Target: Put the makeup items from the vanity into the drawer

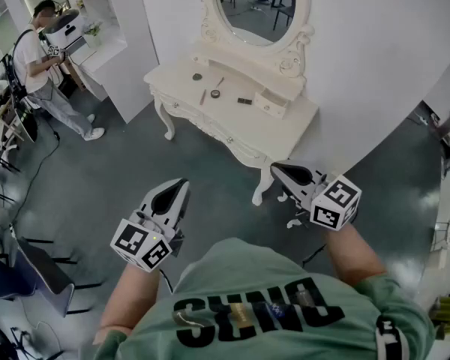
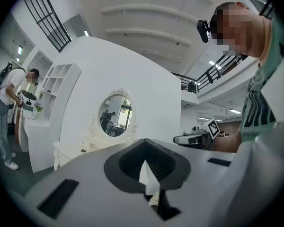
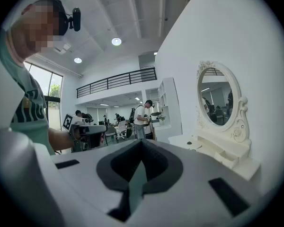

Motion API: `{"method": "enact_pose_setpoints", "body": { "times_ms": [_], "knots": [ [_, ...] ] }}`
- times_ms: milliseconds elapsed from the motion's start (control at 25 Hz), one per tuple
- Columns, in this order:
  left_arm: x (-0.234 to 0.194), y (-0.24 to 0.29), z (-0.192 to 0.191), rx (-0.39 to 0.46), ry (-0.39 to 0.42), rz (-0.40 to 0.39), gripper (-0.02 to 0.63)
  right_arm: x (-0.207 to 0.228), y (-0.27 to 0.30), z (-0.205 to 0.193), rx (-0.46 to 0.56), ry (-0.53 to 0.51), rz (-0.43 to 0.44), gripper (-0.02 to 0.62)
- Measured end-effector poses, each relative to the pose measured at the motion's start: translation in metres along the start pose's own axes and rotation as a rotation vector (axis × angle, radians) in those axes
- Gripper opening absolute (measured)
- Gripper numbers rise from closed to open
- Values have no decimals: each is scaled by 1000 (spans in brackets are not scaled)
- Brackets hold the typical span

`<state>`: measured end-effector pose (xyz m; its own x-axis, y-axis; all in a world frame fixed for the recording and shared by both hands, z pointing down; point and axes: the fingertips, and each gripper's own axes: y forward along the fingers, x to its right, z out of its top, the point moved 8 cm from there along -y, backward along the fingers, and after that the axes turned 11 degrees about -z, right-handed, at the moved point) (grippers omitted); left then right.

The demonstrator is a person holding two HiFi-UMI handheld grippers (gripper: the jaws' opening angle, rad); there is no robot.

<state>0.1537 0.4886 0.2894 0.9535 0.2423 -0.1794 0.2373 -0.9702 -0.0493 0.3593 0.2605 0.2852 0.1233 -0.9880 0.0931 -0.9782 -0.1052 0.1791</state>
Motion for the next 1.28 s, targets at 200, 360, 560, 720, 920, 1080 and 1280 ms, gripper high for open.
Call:
{"method": "enact_pose_setpoints", "body": {
  "times_ms": [200,360,560,720,920,1080,1280],
  "knots": [
    [2,0,0,2,-2,2,8,-1,-1,0,3,-1,3,9],
    [1,1,0,1,-5,5,8,1,0,1,3,2,2,9],
    [-1,7,0,-5,-5,8,8,10,1,0,3,33,-5,11],
    [0,16,1,-4,5,17,8,18,1,-1,9,46,3,11],
    [9,39,3,13,16,41,8,38,-7,6,10,23,41,11],
    [15,68,-1,33,17,62,8,65,-13,8,8,5,65,11],
    [13,94,-10,30,12,75,8,95,-8,8,6,3,76,11]
  ]
}}
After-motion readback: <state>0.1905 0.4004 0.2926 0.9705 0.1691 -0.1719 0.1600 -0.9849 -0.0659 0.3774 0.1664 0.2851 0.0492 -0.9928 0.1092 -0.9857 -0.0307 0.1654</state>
